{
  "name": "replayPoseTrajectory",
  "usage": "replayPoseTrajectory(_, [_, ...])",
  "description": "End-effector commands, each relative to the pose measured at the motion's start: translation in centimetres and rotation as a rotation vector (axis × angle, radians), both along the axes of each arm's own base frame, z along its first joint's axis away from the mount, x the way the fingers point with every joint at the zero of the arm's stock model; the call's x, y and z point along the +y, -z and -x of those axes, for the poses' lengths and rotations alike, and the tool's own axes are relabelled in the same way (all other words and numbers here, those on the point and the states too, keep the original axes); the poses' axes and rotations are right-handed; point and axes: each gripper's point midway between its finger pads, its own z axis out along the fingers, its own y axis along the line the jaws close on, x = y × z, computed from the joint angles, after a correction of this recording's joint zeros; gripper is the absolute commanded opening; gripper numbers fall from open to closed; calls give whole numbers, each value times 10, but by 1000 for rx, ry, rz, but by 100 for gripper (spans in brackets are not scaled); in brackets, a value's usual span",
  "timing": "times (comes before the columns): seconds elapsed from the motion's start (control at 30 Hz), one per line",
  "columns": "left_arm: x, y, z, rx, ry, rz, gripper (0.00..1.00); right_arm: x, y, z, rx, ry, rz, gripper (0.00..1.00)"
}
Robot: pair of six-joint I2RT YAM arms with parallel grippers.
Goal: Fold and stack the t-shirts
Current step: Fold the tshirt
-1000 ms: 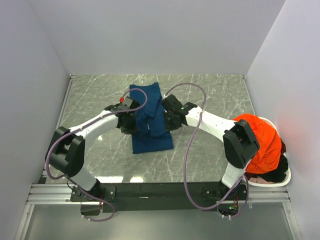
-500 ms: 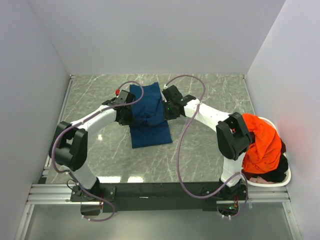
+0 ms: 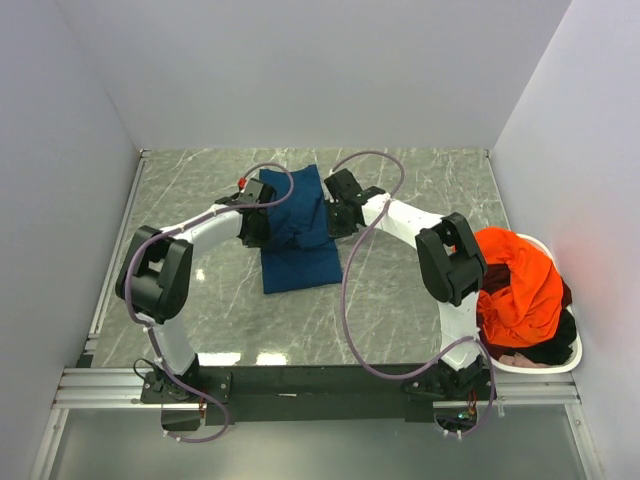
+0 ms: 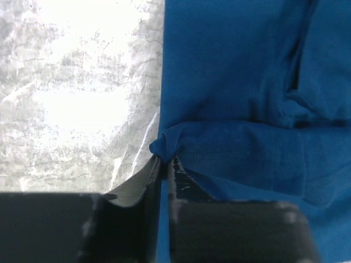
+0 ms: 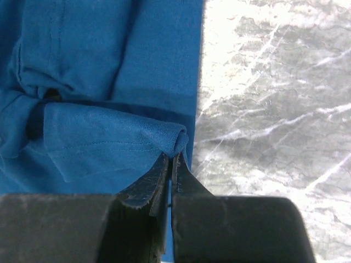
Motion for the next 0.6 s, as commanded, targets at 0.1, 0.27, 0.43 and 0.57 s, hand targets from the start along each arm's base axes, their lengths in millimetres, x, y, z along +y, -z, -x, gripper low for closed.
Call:
replayPoseTrajectory(0.1, [9,-18,-16,-66,-51,-32,23,10,-27,-21,-72,-13,-48,16])
replayPoseTrajectory(0.27, [11,-42,-9,-113,-79,3,44,17,-70,-13,-117,-36,-121,26])
replayPoseTrajectory(0.43, [4,-67,11,-160,-85,51,60,29,-80,11,-117,-65,-189,30])
replayPoseTrajectory(0.57, [-15,-67,40,-154,-48,115,51,48,-80,27,-132,-110,-249,29])
